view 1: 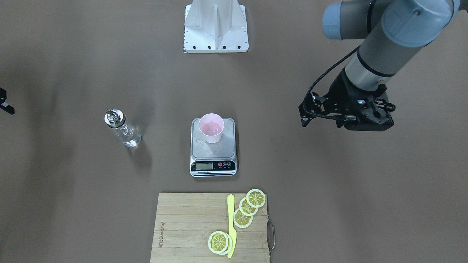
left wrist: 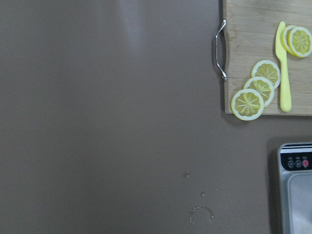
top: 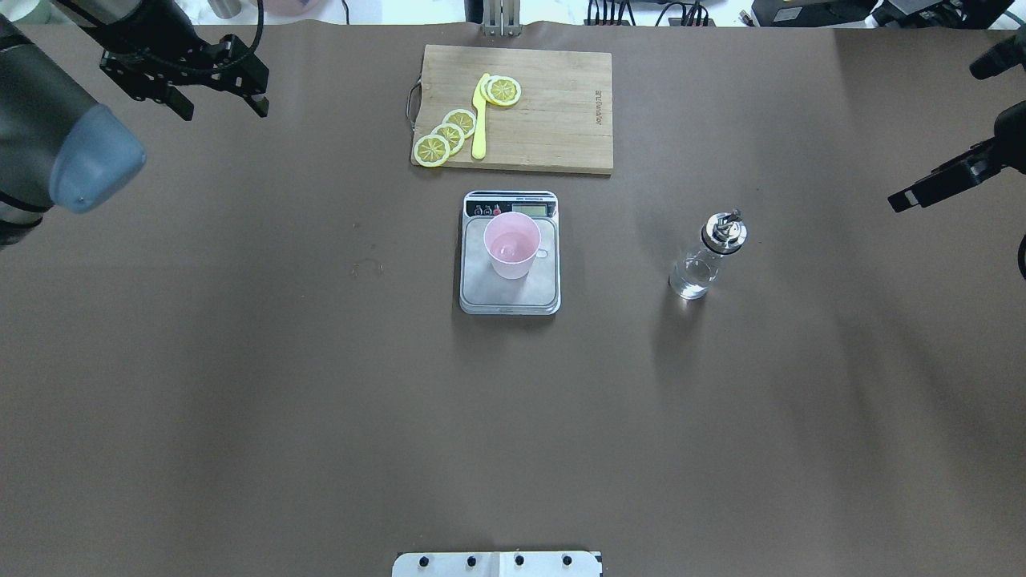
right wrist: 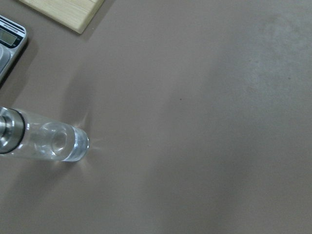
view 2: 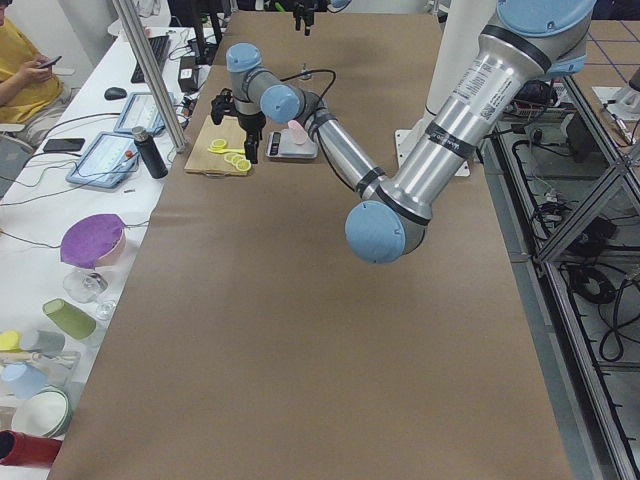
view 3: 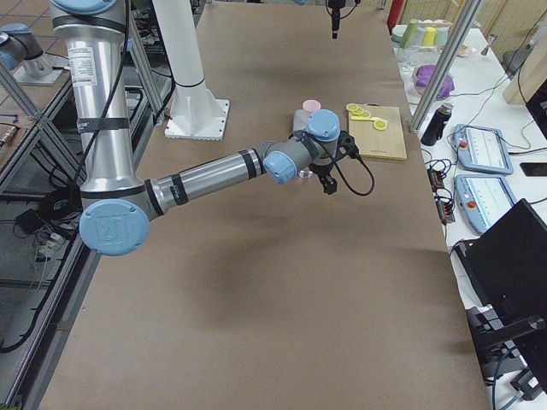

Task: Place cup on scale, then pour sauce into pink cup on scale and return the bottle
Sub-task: 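Withdraw the left gripper from the cup while the right arm reaches toward the sauce bottle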

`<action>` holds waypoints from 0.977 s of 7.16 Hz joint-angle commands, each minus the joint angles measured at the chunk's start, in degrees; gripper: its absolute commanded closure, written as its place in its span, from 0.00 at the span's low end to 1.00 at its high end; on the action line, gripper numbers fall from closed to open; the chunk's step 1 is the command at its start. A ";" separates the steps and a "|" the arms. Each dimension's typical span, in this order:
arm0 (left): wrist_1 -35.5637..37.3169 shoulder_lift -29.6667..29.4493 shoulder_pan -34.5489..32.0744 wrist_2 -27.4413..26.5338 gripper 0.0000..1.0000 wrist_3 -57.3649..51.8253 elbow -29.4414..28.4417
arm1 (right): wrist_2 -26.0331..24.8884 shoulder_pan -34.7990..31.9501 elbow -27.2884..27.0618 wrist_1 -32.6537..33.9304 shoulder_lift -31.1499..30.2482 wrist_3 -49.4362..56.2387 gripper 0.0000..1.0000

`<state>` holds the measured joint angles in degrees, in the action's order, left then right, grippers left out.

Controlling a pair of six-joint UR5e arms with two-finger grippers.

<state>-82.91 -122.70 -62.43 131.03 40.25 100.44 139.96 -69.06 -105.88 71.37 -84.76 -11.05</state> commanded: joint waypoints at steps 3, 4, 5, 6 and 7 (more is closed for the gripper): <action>-0.50 6.32 -5.06 0.45 0.01 -17.11 -0.15 | -9.41 6.54 0.77 -19.13 -1.20 -4.30 0.01; -0.50 6.33 -5.16 0.37 0.01 -17.22 -0.16 | -13.19 9.18 0.77 -23.25 -1.90 -5.37 0.01; -0.41 6.33 -5.24 0.37 0.01 -17.13 -0.16 | -16.27 11.82 2.42 -28.86 -2.60 -9.21 0.01; -0.50 6.59 -5.25 0.28 0.01 -17.22 -0.16 | -16.48 14.19 6.00 -36.92 -2.35 -14.38 0.01; -0.50 6.60 -5.33 0.28 0.01 -17.22 -0.16 | -16.83 16.13 8.30 -42.13 -2.43 -16.35 0.01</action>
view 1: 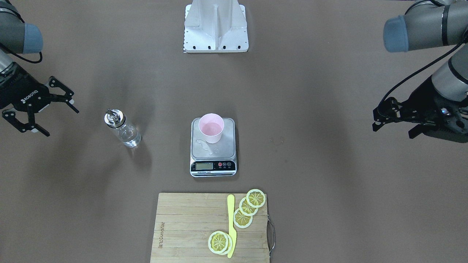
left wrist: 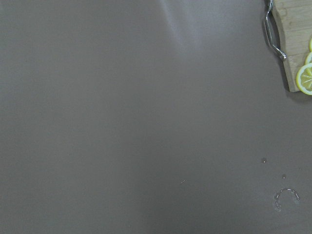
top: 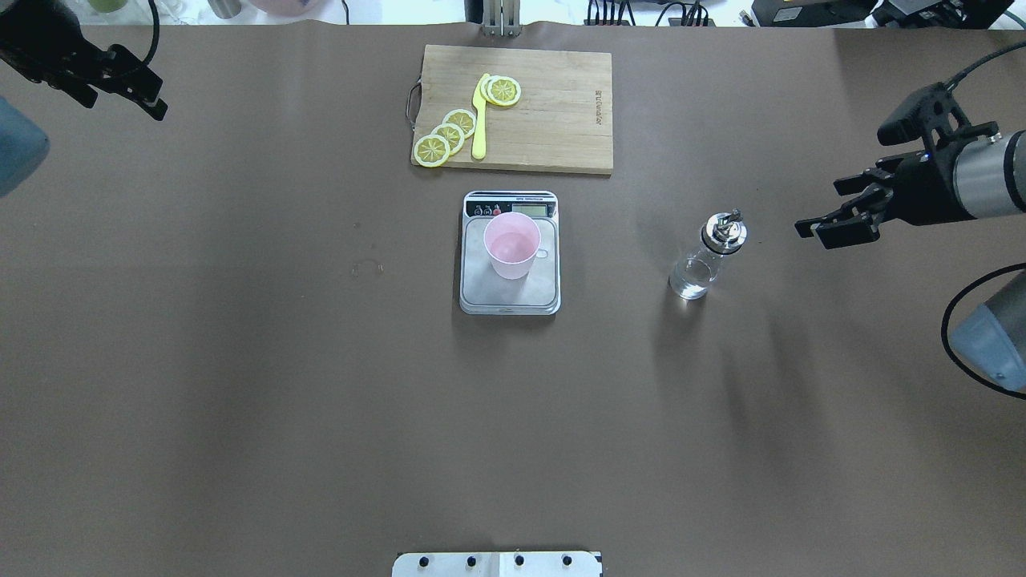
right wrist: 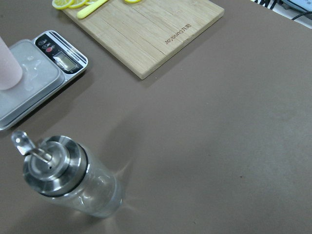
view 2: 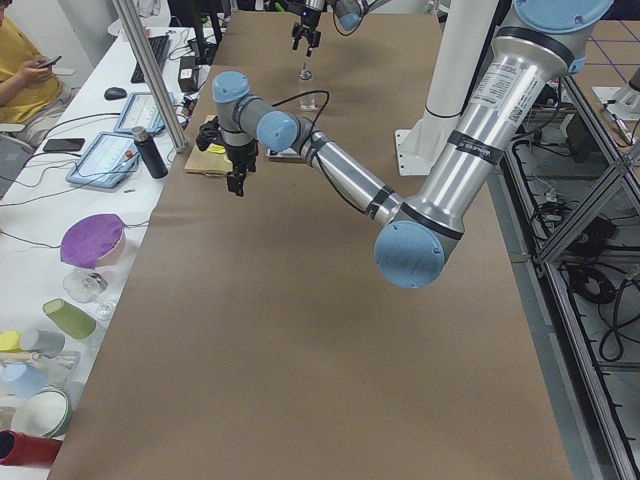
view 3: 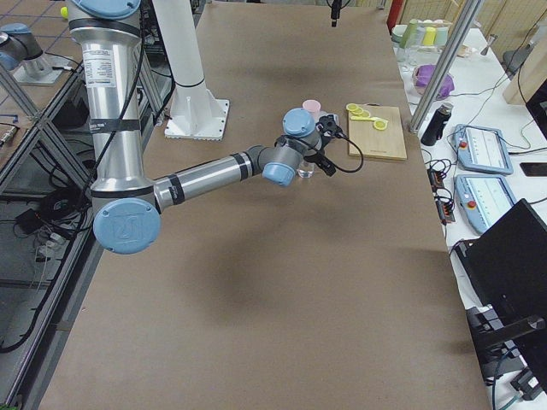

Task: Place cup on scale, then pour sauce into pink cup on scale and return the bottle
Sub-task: 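Close the right gripper around the glass sauce bottle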

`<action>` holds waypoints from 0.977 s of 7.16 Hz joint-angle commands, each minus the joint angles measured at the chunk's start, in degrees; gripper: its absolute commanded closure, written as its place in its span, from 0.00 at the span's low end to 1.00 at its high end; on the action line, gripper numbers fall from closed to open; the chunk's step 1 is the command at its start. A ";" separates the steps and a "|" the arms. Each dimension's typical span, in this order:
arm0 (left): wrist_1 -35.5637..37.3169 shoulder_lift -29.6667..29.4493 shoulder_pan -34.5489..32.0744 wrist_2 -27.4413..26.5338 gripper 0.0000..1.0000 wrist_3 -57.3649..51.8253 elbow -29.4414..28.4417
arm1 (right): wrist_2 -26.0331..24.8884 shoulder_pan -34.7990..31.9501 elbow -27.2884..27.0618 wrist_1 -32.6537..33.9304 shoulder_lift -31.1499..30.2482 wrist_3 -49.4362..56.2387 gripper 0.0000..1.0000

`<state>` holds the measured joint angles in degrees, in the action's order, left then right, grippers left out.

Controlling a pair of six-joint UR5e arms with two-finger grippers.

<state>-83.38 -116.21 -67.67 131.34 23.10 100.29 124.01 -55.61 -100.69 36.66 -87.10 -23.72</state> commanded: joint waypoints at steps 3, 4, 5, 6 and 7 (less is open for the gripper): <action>0.24 0.02 -0.09 -0.03 0.01 0.02 0.08 | -7.14 7.15 7.26 -16.51 0.17 -3.71 0.01; 0.24 0.02 -0.18 -0.03 0.01 0.02 0.00 | -15.55 12.58 7.26 -18.79 0.26 -3.62 0.02; 0.24 0.02 -0.44 -0.12 0.01 -0.07 -0.09 | -18.68 14.46 7.26 -19.69 0.26 -3.27 0.02; 0.33 0.02 -0.71 -0.03 0.01 0.02 -0.18 | -18.98 14.48 7.35 -20.91 -0.09 -3.27 0.10; 0.33 0.02 -0.71 -0.03 0.01 0.02 -0.09 | -20.89 15.00 7.18 -21.19 -0.44 -3.53 0.10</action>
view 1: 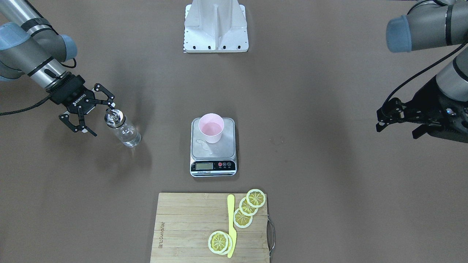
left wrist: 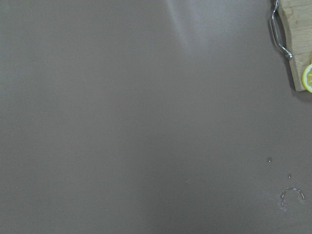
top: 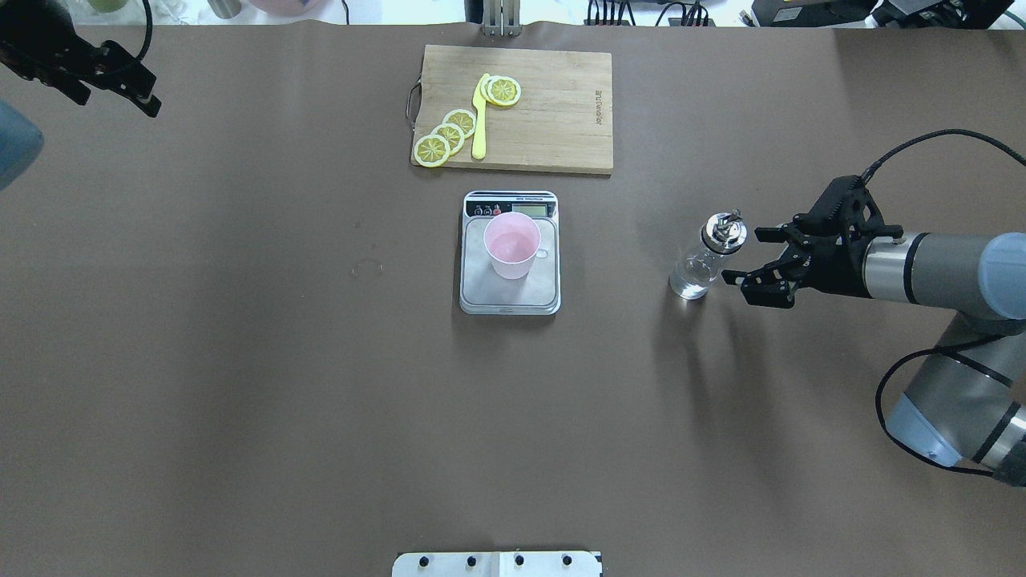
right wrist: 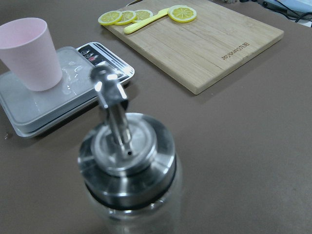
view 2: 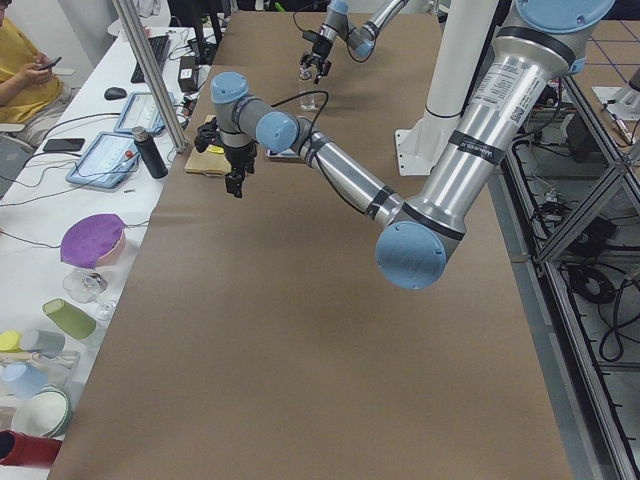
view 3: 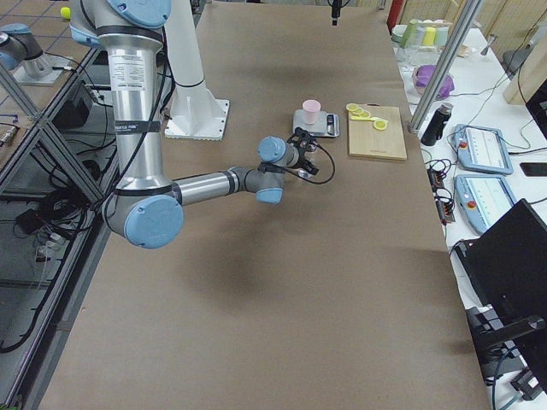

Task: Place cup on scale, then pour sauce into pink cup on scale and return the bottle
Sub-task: 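Close the right gripper around the glass sauce bottle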

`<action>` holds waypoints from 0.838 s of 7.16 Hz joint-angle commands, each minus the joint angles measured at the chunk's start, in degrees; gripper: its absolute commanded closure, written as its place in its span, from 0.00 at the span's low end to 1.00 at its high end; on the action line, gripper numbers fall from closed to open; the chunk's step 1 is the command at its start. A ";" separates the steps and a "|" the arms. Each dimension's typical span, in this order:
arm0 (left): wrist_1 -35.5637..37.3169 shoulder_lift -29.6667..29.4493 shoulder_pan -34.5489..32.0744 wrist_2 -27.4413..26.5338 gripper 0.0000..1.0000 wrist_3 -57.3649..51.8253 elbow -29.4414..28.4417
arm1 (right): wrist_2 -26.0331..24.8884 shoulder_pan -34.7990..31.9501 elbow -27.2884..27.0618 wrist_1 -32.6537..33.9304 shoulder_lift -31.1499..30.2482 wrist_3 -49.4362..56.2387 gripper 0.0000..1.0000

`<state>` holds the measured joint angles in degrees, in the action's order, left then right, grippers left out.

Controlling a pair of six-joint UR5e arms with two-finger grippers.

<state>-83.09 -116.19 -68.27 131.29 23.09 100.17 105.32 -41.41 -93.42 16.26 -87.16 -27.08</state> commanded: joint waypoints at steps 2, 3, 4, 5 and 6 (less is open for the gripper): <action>0.03 -0.09 -0.11 -0.07 0.01 0.02 -0.07 | -7.38 3.87 0.43 -4.11 -1.25 -0.34 0.20; 0.12 -0.18 -0.11 -0.07 0.01 0.02 -0.07 | -10.80 5.80 0.61 -5.69 -1.95 -0.34 0.20; 0.12 -0.18 -0.11 -0.07 0.01 0.02 -0.07 | -12.31 6.95 1.74 -7.97 -2.05 -0.43 0.19; 0.12 -0.18 -0.11 -0.07 0.01 0.02 0.02 | -14.94 8.26 3.67 -11.30 -1.88 -0.86 0.18; 0.12 -0.26 -0.11 -0.07 0.01 0.02 0.02 | -17.40 10.02 5.43 -13.60 -1.18 -2.17 0.16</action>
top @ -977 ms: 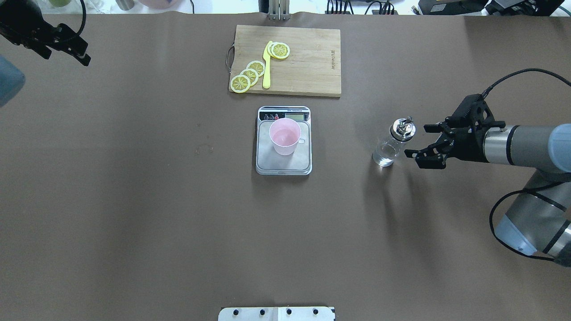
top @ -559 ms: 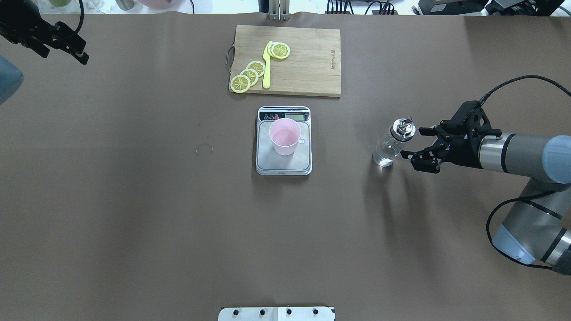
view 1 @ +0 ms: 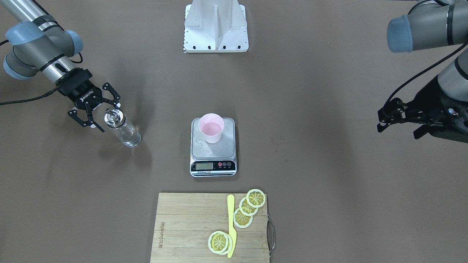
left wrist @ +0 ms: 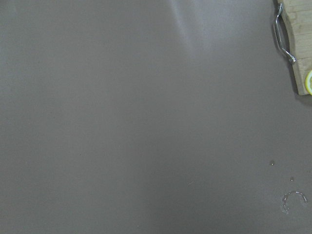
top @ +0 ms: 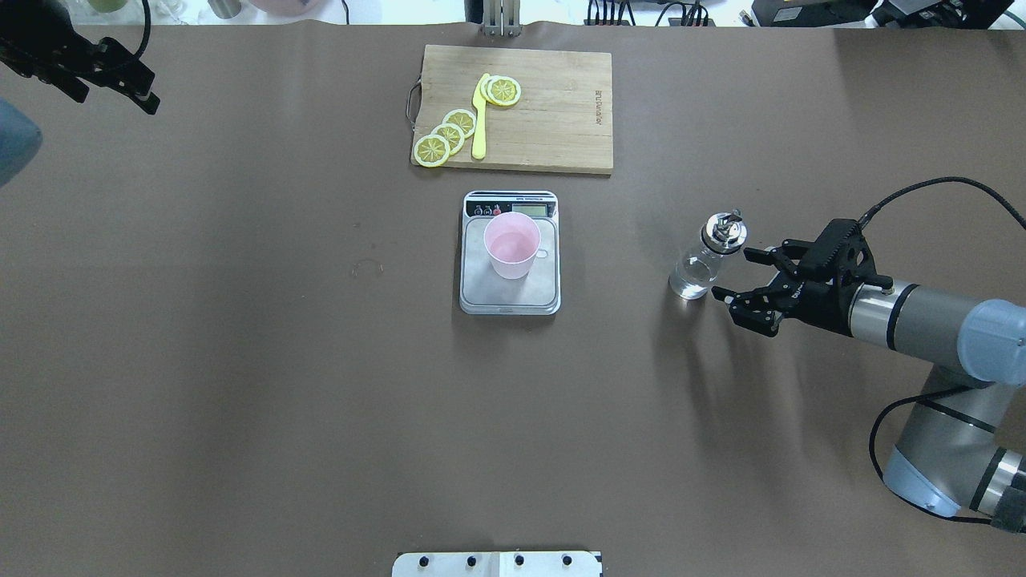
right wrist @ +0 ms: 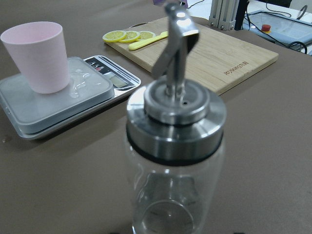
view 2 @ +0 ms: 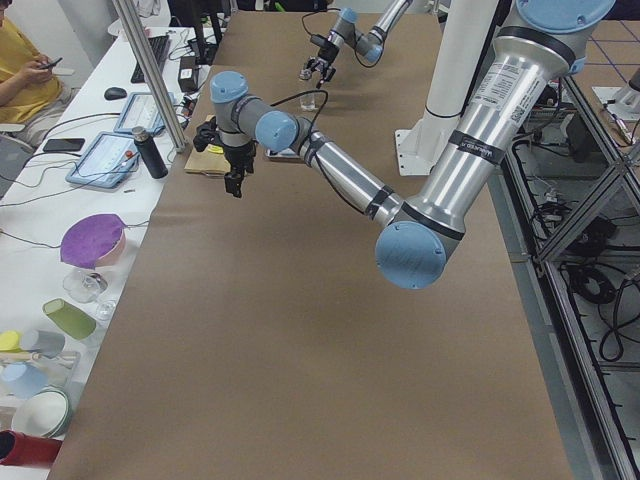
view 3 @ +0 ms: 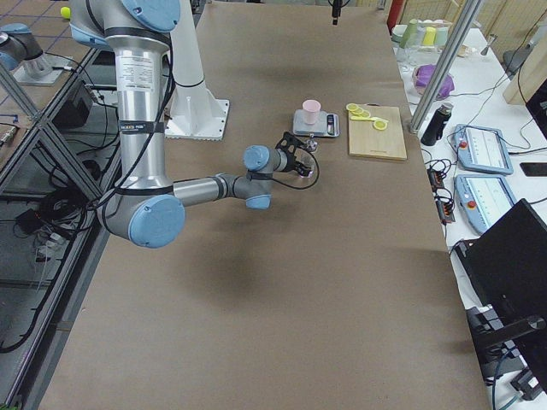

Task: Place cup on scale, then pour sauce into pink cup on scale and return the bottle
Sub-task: 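Close the right gripper around the glass sauce bottle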

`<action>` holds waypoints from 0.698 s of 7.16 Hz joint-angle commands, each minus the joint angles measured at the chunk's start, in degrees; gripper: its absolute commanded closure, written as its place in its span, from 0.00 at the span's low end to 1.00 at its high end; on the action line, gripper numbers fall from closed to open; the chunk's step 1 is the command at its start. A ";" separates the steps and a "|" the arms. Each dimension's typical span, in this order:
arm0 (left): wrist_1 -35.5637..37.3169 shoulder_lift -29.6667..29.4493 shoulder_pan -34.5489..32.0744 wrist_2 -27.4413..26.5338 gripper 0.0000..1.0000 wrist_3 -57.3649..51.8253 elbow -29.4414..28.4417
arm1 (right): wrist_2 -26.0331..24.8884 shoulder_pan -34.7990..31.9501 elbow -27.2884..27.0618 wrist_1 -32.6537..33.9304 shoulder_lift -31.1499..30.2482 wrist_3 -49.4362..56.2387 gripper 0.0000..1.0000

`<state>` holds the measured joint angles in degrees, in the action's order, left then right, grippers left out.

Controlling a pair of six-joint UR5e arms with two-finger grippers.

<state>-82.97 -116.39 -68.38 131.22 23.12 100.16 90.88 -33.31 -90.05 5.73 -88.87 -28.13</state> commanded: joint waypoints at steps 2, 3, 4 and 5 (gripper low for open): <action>0.00 -0.15 0.00 0.00 0.01 0.09 0.04 | -6.75 3.42 2.24 -3.44 0.72 -2.97 0.12; 0.00 -0.15 0.00 0.00 0.01 0.00 -0.05 | -6.85 3.51 1.89 -3.53 0.72 -3.42 0.08; 0.00 -0.15 0.00 0.00 0.01 0.09 -0.05 | -6.94 3.60 2.07 -3.70 1.07 -5.25 0.01; 0.00 -0.15 0.00 0.00 0.01 0.09 -0.05 | -7.90 4.04 2.68 -5.18 1.51 -6.48 0.01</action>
<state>-82.97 -116.54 -68.38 131.22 23.18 100.12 83.87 -29.70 -87.86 1.75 -87.82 -32.95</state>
